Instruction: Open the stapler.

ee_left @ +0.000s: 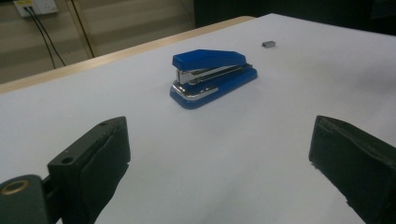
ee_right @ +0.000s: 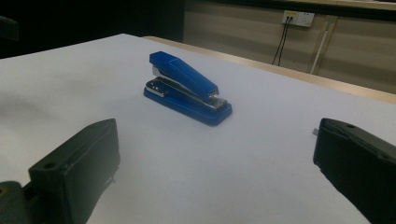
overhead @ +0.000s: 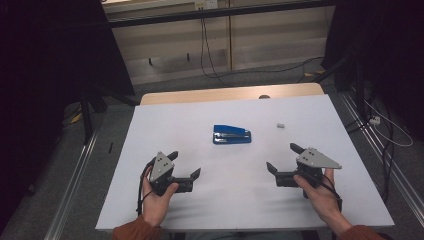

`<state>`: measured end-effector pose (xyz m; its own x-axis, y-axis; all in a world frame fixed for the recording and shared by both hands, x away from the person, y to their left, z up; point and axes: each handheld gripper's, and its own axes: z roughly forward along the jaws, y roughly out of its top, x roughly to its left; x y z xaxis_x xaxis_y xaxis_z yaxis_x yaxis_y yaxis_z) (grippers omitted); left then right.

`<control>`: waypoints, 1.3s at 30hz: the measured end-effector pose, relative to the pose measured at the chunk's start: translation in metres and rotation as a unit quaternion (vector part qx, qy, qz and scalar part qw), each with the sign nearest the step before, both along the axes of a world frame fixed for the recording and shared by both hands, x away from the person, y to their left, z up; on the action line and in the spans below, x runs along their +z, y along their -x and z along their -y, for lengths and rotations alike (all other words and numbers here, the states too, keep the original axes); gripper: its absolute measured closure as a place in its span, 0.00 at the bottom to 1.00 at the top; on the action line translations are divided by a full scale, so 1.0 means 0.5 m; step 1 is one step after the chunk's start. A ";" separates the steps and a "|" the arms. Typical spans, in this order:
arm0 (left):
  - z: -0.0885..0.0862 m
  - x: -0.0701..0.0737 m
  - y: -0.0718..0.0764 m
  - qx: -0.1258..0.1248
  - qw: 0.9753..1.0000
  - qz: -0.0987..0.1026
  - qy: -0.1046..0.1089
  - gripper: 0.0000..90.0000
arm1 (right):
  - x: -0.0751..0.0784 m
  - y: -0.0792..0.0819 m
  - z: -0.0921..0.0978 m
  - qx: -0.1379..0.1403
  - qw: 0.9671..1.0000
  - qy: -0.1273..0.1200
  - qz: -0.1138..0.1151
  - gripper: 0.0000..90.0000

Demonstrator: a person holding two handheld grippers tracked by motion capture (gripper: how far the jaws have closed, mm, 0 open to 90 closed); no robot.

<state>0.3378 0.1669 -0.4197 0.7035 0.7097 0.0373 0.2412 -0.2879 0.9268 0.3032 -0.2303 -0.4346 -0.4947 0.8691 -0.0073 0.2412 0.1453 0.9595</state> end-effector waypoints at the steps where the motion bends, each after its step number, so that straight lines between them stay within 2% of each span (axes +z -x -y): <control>1: 0.001 0.001 -0.002 -0.002 1.000 -0.004 0.006 0.09 | 0.000 -0.003 -0.004 0.002 1.000 0.001 -0.002 0.00; 3: 0.003 0.001 -0.009 -0.006 1.000 -0.011 0.020 0.07 | 0.001 -0.008 -0.009 0.000 1.000 0.005 -0.002 0.00; 5: 0.006 0.001 -0.016 -0.003 1.000 -0.015 0.023 0.06 | 0.004 -0.017 -0.018 0.005 1.000 0.000 -0.001 0.00; 8: 0.009 -0.004 -0.034 -0.016 0.998 -0.040 0.042 0.06 | 0.005 -0.026 -0.023 0.006 1.000 -0.006 -0.003 0.01; 10: 0.011 -0.008 -0.045 -0.020 0.998 -0.047 0.041 0.06 | 0.004 -0.038 -0.028 0.007 1.000 -0.004 0.004 0.01; 11: 0.013 -0.009 -0.050 -0.018 0.998 -0.046 0.037 0.06 | 0.004 -0.038 -0.028 0.007 1.000 -0.004 0.004 0.01; 15: 0.019 -0.010 -0.066 -0.012 0.998 -0.041 0.046 0.06 | 0.002 -0.051 -0.036 0.014 1.000 -0.011 0.003 0.02; 17: 0.025 -0.009 -0.074 -0.008 0.999 -0.030 0.042 0.05 | 0.003 -0.056 -0.041 0.018 1.000 -0.007 0.004 0.02; 19: 0.031 -0.009 -0.081 -0.007 0.999 -0.027 0.041 0.05 | 0.004 -0.060 -0.047 0.028 1.000 -0.006 0.005 0.03; 21: 0.037 -0.008 -0.086 0.000 0.999 -0.023 0.035 0.05 | 0.005 -0.065 -0.054 0.025 1.000 -0.005 0.006 0.03; 24: 0.044 -0.007 -0.098 -0.001 1.000 -0.016 0.025 0.05 | 0.006 -0.076 -0.064 0.028 1.000 -0.007 0.008 0.03; 27: 0.052 -0.007 -0.110 -0.002 0.999 -0.015 0.032 0.05 | 0.007 -0.088 -0.074 0.037 0.999 0.000 0.007 0.03; 30: 0.057 -0.006 -0.120 -0.004 1.000 -0.009 0.030 0.05 | 0.007 -0.099 -0.082 0.039 0.999 0.004 0.004 0.03; 31: 0.059 -0.005 -0.125 -0.005 1.000 -0.006 0.025 0.05 | 0.008 -0.108 -0.086 0.043 0.999 -0.008 -0.002 0.04; 35: 0.064 -0.002 -0.142 -0.004 0.999 -0.002 0.032 0.05 | 0.011 -0.124 -0.092 0.037 0.999 -0.007 0.000 0.04; 39: 0.070 -0.005 -0.161 -0.004 1.000 -0.006 0.018 0.05 | 0.013 -0.146 -0.100 0.031 0.999 -0.013 -0.005 0.05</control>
